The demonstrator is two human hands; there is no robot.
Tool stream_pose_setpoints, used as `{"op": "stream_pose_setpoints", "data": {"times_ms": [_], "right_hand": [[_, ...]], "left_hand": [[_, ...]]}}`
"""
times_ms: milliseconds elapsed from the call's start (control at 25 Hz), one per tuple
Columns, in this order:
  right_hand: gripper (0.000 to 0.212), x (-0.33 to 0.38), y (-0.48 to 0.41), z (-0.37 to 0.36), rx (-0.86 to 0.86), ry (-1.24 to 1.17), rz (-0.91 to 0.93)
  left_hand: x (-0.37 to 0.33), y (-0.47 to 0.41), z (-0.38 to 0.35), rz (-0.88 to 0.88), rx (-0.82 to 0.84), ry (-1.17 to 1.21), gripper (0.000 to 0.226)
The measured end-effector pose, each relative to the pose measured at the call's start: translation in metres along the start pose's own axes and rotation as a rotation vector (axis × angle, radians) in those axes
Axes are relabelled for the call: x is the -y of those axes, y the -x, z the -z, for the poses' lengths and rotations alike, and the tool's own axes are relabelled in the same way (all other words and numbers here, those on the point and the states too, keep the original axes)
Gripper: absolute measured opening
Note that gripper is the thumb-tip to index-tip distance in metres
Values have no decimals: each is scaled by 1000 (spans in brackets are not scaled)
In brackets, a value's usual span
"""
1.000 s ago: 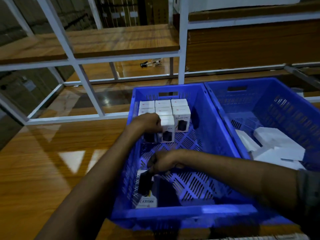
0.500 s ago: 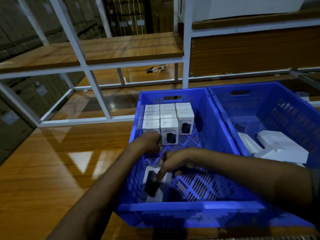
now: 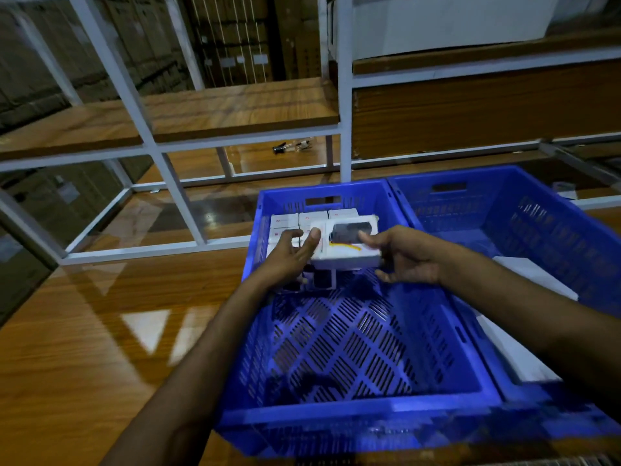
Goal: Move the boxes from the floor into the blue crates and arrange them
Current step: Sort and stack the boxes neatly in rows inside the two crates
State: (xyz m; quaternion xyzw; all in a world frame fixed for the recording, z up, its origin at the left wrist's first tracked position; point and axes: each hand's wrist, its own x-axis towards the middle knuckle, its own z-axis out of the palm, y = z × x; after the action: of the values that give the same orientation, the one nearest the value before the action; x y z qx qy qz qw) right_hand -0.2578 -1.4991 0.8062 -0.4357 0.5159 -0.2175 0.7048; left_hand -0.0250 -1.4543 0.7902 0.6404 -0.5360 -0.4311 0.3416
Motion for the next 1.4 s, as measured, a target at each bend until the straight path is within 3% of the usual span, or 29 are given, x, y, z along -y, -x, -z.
{"op": "stream_pose_setpoints", "data": {"times_ms": [200,360,560,720,920,1080,1400], "right_hand": [[24,7,11,-3,67,23,166],[82,24,17,7,-19,374,324],[106,37,16,15,33,830,426],[93,40,3,24,94,931,427],[75,35,-19,23,-74,1165,308],[74,30,-46,13,-152,1464,198],[66,19,-74,1,-277,1482,164]], "left_hand": [[-13,1,-3,-240,6,209,44],[-13,-7,4,-350,29,95,41],[-16,-23,-11,-378,121,26,61],[-17,-44,-17,-311,82,-35,60],[-18,-61,-18,-302,139,-74,55],[0,-67,-20,-225,199,-110,61],[13,-80,-32,-254,71,-369,74]]}}
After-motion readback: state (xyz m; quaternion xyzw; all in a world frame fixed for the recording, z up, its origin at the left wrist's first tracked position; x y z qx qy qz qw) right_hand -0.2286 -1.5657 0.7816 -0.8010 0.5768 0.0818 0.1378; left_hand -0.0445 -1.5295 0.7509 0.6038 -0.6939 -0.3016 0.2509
